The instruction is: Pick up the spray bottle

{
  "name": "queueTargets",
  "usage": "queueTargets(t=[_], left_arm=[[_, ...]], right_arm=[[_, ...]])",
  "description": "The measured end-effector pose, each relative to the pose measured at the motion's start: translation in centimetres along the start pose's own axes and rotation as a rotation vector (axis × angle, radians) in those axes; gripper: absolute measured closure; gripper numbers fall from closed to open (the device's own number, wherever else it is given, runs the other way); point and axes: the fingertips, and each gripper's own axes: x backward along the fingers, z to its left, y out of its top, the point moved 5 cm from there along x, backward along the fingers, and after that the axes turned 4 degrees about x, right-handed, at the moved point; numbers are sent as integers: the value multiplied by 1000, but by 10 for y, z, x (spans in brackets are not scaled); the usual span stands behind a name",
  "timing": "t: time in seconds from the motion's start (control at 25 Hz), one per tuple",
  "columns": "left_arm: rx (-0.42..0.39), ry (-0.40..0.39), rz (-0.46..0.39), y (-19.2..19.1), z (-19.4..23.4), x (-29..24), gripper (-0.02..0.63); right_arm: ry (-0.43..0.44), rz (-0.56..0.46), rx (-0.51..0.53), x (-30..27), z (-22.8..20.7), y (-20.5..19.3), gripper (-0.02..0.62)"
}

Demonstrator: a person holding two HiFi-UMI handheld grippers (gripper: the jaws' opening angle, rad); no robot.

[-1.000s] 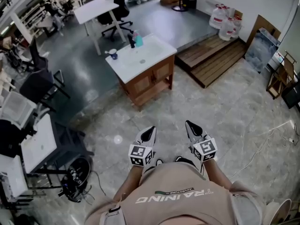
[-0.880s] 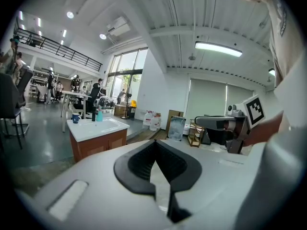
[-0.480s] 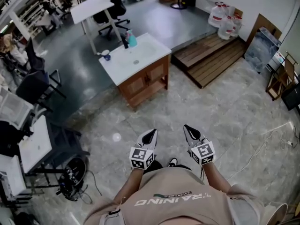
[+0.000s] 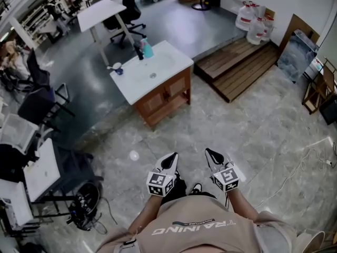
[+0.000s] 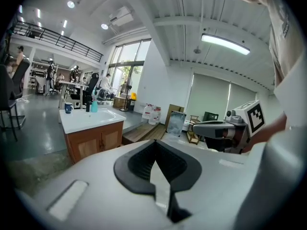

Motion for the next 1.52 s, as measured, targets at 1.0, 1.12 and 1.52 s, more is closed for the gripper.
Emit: queueTargets(t=[1.0,1.12,1.52], left_arm=[[59,-15,-60,70,165,-64,592],[96,3,-37,62,173,-74,592],[101,109,-11,100,216,-125,592]], right_arm=[[-71,18,79,-157,-30,71,594],[-56,30,75,-167,-36,70,594],[26,14,19,-248,-100,76,594]])
